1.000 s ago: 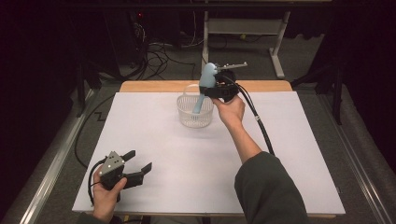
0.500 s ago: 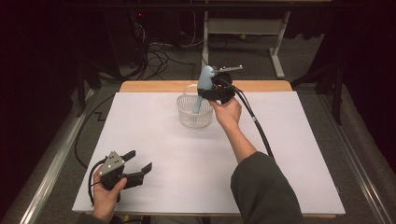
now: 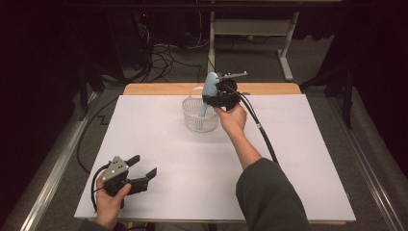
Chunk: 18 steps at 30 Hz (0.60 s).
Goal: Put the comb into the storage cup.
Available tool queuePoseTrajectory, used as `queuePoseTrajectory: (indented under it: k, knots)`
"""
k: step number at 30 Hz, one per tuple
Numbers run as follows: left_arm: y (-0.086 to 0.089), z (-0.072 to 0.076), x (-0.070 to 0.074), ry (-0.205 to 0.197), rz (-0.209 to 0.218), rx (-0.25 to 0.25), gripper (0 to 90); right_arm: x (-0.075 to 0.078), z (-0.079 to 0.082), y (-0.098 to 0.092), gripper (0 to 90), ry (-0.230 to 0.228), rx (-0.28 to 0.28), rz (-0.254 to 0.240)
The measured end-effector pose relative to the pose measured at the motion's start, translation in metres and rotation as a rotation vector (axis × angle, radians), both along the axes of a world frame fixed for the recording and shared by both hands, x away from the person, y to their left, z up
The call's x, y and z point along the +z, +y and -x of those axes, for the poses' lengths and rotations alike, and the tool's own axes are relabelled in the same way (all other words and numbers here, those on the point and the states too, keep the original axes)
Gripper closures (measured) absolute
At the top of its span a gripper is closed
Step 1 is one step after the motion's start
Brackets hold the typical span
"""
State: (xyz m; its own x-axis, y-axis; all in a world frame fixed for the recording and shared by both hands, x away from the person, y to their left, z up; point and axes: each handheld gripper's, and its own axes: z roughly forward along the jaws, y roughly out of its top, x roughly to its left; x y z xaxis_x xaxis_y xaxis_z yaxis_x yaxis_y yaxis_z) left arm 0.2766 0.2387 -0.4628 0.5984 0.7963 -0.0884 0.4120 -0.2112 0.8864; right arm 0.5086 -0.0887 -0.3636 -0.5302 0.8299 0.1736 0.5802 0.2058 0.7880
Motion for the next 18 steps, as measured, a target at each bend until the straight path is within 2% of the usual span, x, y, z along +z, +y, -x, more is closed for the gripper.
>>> queuePoseTrajectory:
  k: [18]
  knots:
    - [-0.0001, 0.0002, 0.0001, 0.0, -0.003, -0.001, 20.0, -0.0041, 0.0005, 0.0045, 52.1, 0.002, 0.01, -0.001]
